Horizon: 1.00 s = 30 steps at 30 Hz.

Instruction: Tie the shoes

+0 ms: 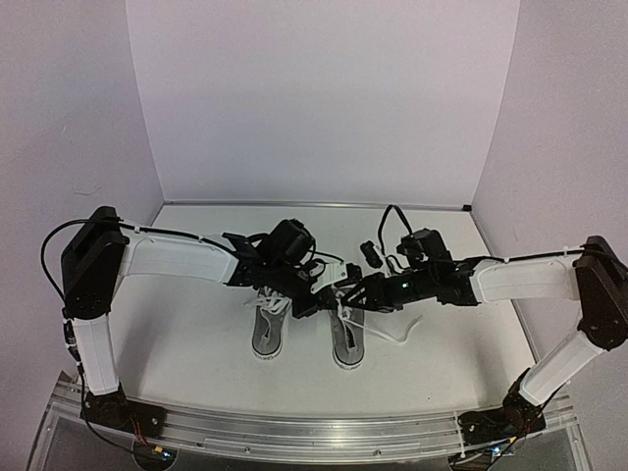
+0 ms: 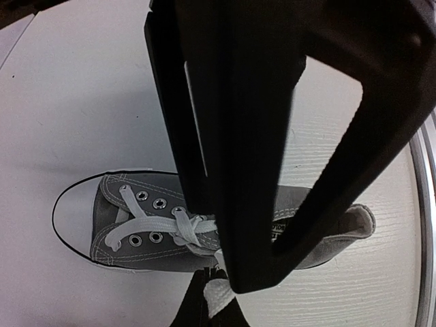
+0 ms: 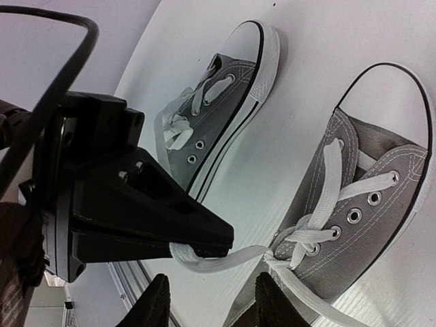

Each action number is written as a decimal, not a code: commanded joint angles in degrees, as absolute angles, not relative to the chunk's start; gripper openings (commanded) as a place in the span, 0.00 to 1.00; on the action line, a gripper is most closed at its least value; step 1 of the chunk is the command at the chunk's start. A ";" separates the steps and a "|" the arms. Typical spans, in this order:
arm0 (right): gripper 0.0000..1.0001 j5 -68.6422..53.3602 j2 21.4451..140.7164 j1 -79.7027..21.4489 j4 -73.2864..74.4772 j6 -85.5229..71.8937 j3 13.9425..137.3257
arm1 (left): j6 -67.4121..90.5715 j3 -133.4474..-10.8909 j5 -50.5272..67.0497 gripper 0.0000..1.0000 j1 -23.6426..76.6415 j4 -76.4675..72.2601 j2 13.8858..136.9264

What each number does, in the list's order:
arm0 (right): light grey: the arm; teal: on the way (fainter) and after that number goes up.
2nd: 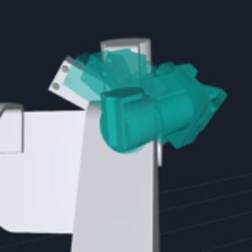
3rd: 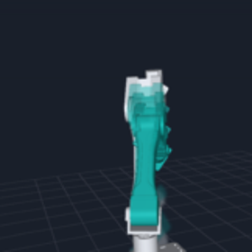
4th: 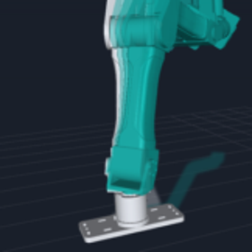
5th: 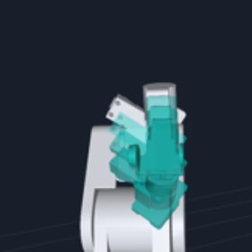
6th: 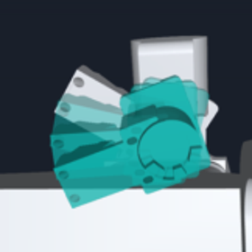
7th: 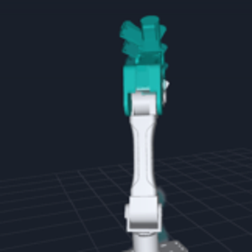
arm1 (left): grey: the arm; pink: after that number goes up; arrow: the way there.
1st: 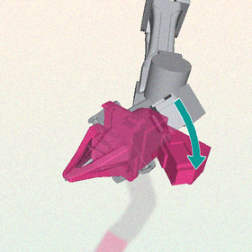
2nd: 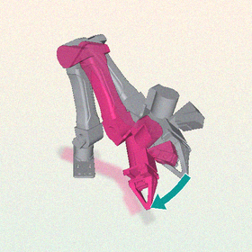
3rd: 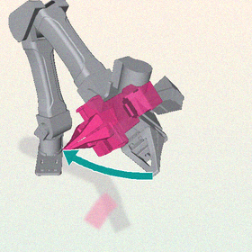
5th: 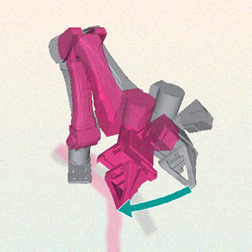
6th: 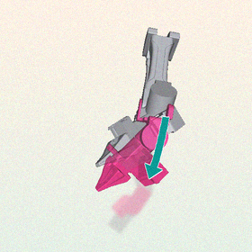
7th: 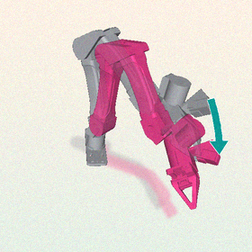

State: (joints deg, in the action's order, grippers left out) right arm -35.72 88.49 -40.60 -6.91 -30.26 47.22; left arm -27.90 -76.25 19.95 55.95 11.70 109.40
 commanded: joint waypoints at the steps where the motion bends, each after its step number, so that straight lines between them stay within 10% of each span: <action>1: 0.39 -37.21 89.82 -41.29 -12.32 -32.06 48.09 | -27.02 -77.43 21.18 0.00 56.41 9.66 108.76; 11: 0.31 -38.51 92.82 -41.51 -15.51 -33.57 47.79 | -27.25 -77.69 21.06 0.00 56.71 9.71 109.15; 17: 0.00 -38.60 92.76 -41.51 -15.69 -33.50 47.33 | -27.17 -77.35 20.83 0.01 56.77 9.77 109.07; 25: 0.00 -34.99 87.24 -41.54 -15.64 -34.08 43.74 | -23.49 -69.41 17.20 0.42 55.67 6.22 103.42; 30: 0.00 -32.77 84.46 -41.40 -15.64 -34.57 41.98 | -21.03 -64.39 17.32 0.45 55.36 0.44 100.76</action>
